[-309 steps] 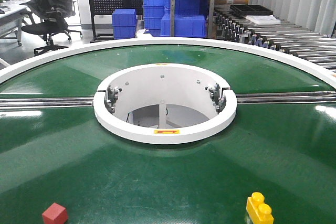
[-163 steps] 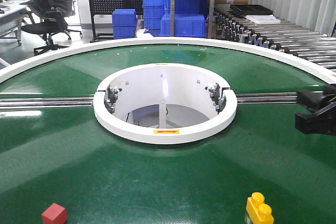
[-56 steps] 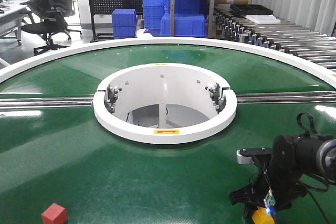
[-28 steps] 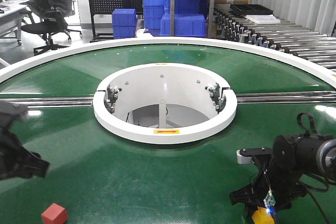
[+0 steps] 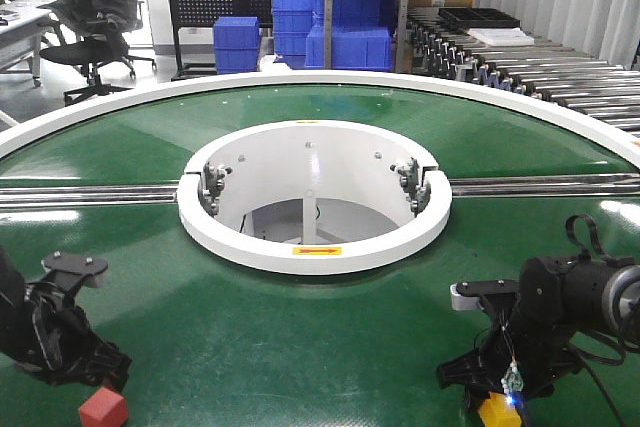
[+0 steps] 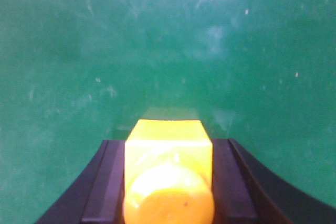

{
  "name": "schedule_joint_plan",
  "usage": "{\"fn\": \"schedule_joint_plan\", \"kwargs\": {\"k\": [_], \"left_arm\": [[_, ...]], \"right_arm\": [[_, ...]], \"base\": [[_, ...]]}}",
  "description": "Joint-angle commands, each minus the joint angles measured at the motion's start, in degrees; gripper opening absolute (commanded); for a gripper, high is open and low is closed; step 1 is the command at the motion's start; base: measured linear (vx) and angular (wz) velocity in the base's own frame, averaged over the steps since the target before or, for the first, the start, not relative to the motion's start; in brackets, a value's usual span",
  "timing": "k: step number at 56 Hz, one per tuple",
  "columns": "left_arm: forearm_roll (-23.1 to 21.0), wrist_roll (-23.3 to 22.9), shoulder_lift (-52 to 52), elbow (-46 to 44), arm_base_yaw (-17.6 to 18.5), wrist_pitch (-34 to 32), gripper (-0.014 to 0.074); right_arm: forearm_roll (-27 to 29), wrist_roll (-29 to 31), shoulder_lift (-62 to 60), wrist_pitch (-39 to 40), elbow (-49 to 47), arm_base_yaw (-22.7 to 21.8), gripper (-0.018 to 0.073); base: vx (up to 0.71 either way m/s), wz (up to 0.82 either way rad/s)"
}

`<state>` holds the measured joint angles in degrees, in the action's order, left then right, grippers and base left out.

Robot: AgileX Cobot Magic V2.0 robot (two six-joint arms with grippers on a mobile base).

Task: Pick red and yellow blocks into blue bin
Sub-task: 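Lower the left gripper onto the red cube and close it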

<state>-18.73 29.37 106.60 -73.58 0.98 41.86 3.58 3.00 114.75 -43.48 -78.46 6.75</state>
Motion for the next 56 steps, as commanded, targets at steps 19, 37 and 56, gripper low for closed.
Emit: {"fn": "schedule_joint_plan", "kwargs": {"k": [19,37,56], "left_arm": [[-1.58,3.23,-0.39,-1.8,0.04,0.11,0.0538],[-1.58,3.25,-0.85,-1.8,0.08,1.2,0.0538],[-1.69,4.75,-4.9,-1.8,0.08,1.68,0.0538]], "right_arm": [[-0.09,0.54,-3.08,3.07,-1.65,0.08,-0.001],[-0.09,0.54,-3.08,3.12,-1.65,0.08,-0.001],[-0.09,0.54,-3.08,3.07,-1.65,0.08,-0.001]], "base": [[0.0,0.0],[0.0,0.0],[0.0,0.0]]}}
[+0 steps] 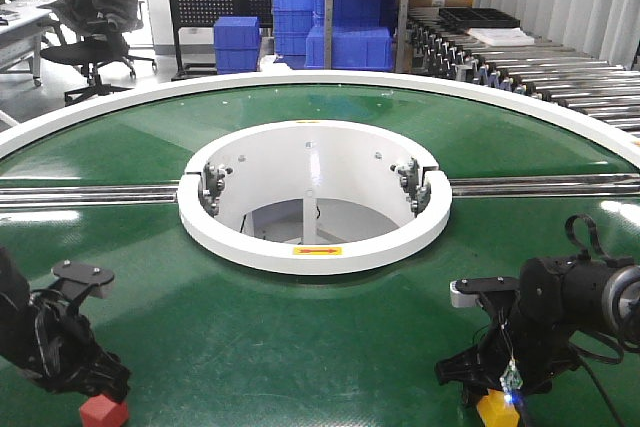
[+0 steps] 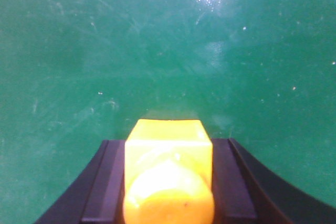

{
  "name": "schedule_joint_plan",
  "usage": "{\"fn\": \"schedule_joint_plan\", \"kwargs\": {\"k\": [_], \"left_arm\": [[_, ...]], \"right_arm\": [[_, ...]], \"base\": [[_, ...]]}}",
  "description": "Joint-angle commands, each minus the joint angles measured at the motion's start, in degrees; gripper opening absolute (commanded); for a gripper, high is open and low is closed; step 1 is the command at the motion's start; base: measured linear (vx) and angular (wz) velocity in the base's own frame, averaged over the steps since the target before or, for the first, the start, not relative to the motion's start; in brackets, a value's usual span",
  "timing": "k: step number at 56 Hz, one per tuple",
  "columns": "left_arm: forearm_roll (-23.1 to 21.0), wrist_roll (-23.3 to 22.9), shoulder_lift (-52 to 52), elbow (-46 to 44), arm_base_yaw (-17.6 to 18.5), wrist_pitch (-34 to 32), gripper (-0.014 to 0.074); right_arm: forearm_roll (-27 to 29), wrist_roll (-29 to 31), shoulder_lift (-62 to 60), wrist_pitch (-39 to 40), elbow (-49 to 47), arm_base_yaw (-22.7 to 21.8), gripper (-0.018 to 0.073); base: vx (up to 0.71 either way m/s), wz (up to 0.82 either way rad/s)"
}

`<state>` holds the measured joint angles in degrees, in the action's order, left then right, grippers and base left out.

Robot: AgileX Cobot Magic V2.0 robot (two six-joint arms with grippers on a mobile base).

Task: Pick red and yellow blocks into blue bin
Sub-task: 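Lower the left gripper onto the red cube and close it, then lift both held blocks off the green table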

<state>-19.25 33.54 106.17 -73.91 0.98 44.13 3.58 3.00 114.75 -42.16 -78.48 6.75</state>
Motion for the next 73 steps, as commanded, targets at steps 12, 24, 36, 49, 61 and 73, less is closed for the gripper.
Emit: {"fn": "schedule_joint_plan", "kwargs": {"k": [12,24,36,49,61,73], "left_arm": [[-2.5,0.7,-5.01,-1.47,0.08,1.25,0.0538],[-2.64,1.4,-4.76,-1.47,0.08,1.98,0.0538],[-2.64,1.16,-3.05,-1.47,0.08,1.94,0.0538],[-2.53,1.27,-0.35,-1.47,1.62,1.74,0.0538],[-2.29,-0.13,2.59,-1.47,2.48,0.92,0.0514],[-0.46,-1.18,2.96,-1.47,2.48,0.21,0.0218]], "right_arm": [[-0.09,0.54,-3.08,1.76,-1.63,0.08,-0.001],[-0.09,0.54,-3.08,1.76,-1.63,0.08,-0.001],[-0.09,0.54,-3.08,1.76,-1.63,0.08,-0.001],[-0.09,0.54,-3.08,1.91,-1.63,0.08,-0.001],[-0.09,0.54,-3.08,1.96,-1.63,0.08,-0.001],[-0.09,0.54,-3.08,1.96,-1.63,0.08,-0.001]], "base": [[0.0,0.0],[0.0,0.0],[0.0,0.0],[0.0,0.0],[0.0,0.0],[0.0,0.0]]}}
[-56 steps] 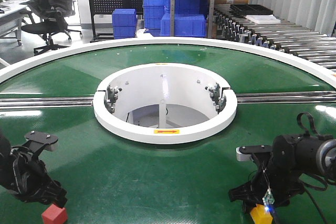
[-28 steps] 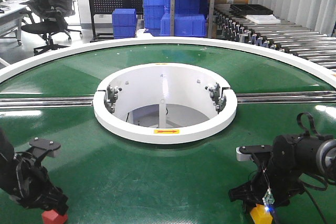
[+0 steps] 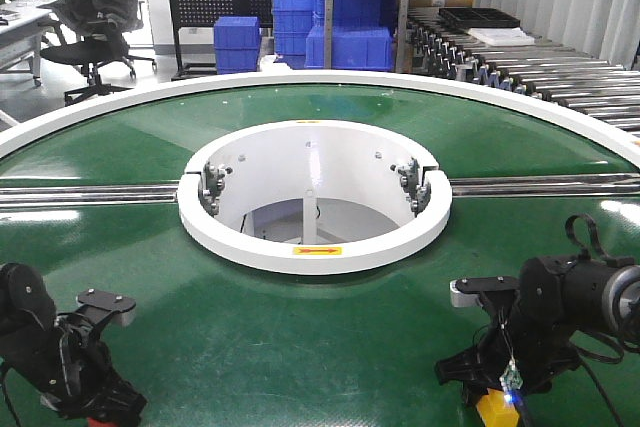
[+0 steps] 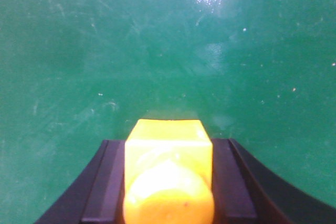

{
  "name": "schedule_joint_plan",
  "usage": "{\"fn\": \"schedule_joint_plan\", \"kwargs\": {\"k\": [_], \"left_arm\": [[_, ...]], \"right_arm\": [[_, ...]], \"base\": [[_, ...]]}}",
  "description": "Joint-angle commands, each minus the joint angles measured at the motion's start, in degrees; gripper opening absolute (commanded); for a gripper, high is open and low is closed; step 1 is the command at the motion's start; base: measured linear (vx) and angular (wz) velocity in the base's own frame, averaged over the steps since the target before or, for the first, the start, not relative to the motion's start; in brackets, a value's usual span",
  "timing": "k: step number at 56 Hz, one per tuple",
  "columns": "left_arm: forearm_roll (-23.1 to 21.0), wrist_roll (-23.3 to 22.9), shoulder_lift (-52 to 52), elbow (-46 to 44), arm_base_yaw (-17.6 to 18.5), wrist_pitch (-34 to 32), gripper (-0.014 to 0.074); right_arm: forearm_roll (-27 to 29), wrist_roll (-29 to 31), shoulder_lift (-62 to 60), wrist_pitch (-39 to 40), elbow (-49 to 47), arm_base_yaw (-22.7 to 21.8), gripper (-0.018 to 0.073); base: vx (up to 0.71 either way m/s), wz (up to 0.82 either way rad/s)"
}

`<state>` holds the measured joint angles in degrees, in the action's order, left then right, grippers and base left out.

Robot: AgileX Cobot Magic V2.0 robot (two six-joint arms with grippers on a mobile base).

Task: Pick red and yellow blocks into blue bin
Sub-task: 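Lift both held blocks off the green table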

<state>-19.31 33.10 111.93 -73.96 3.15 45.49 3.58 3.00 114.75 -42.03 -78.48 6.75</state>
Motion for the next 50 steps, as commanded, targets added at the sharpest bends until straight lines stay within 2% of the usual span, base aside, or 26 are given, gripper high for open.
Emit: {"fn": "schedule_joint_plan", "kwargs": {"k": [1,5,6,19,26,35,42,50], "left_arm": [[-0.4,-0.73,-2.86,-1.42,0.3,-1.15,0.0181],[-0.46,-0.73,-2.94,-1.42,0.3,-1.04,0.0009],[-0.46,-0.73,-2.98,-1.42,0.3,-0.93,-0.0009],[-3.02,-2.2,-8.6,-1.42,0.3,-2.34,-0.0003],[-5.01,-2.2,-15.88,-1.42,0.3,-4.65,-0.0001],[-5.41,-2.38,-25.88,-1.42,0.3,-5.35,0.0],[-5.41,-4.82,-33.66,-0.74,0.3,-6.32,0.0],[-5.42,-6.2,-43.78,5.92,0.3,-12.98,0.0]], "right_arm": [[-0.09,0.54,-3.08,1.83,-1.63,0.08,-0.001],[-0.09,0.54,-3.08,1.83,-1.63,0.08,-0.001],[-0.09,0.54,-3.08,1.83,-1.63,0.08,-0.001],[-0.09,0.54,-4.07,1.06,-1.63,0.08,-0.001],[0.25,0.59,-7.03,1.06,-1.63,0.08,-0.001],[2.36,1.34,-14.27,1.39,-1.5,0.08,-0.001],[8.83,6.53,-21.01,1.57,-1.31,0.33,-0.001],[14.05,16.56,-31.21,6.51,3.09,3.49,-0.001]], "base": [[0.0,0.0],[0.0,0.0],[0.0,0.0],[0.0,0.0],[0.0,0.0],[0.0,0.0],[0.0,0.0],[0.0,0.0]]}}
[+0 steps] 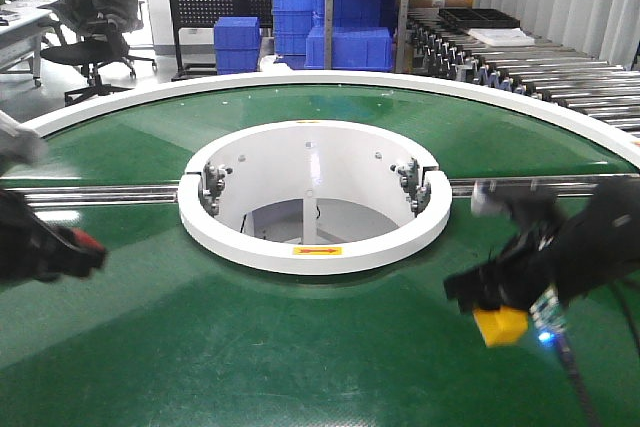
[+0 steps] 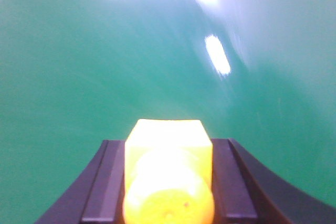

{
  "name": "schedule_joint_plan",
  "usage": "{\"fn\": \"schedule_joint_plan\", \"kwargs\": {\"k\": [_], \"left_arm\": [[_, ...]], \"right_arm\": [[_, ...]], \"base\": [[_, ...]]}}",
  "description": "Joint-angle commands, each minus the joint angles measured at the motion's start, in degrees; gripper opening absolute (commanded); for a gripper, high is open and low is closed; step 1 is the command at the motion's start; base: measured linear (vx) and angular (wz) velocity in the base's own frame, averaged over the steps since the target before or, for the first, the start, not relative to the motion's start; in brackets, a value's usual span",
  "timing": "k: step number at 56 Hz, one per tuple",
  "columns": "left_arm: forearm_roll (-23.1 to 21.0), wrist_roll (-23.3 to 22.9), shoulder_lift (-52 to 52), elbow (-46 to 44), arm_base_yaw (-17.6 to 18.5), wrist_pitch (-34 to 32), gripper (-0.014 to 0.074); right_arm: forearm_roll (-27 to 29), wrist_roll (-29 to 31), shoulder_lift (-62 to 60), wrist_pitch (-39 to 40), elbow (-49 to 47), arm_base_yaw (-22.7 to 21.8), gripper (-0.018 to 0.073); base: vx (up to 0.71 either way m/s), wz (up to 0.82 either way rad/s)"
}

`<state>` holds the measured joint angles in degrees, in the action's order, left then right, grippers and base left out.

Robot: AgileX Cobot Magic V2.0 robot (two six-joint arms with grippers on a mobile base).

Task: Pick red and yellow blocks into blue bin
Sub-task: 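Lift both held blocks off the green table, then drive the base to the large blue bin holding both blocks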

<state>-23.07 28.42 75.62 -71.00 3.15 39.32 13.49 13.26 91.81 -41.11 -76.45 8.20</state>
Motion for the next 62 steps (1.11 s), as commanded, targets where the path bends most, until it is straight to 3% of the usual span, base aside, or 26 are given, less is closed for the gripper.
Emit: {"fn": "schedule_joint_plan", "kwargs": {"k": [1,14,25,35,62], "left_arm": [[-1.67,-1.67,-8.68,4.02,0.3,-7.51,0.0],[-1.67,-1.54,-28.42,21.04,0.3,-20.12,0.0],[-1.67,-1.65,-39.67,29.63,0.3,-23.16,0.0],[-1.67,-1.65,-39.98,30.49,0.3,-22.97,0.0],[-1.67,-1.65,-40.05,30.49,0.3,-23.14,0.0]], "right_arm": [[4.56,7.31,-10.15,7.03,2.43,2.8,-0.001],[5.28,7.99,-29.93,21.25,19.66,8.73,-0.001],[5.88,7.6,-43.96,29.65,30.92,9.13,-0.001],[5.2,8.06,-48.17,33.62,33.66,9.13,-0.001],[5.2,8.06,-48.6,33.78,33.95,9.13,-0.001]], "base": [[0.0,0.0],[0.0,0.0],[0.0,0.0],[0.0,0.0],[0.0,0.0]]}}
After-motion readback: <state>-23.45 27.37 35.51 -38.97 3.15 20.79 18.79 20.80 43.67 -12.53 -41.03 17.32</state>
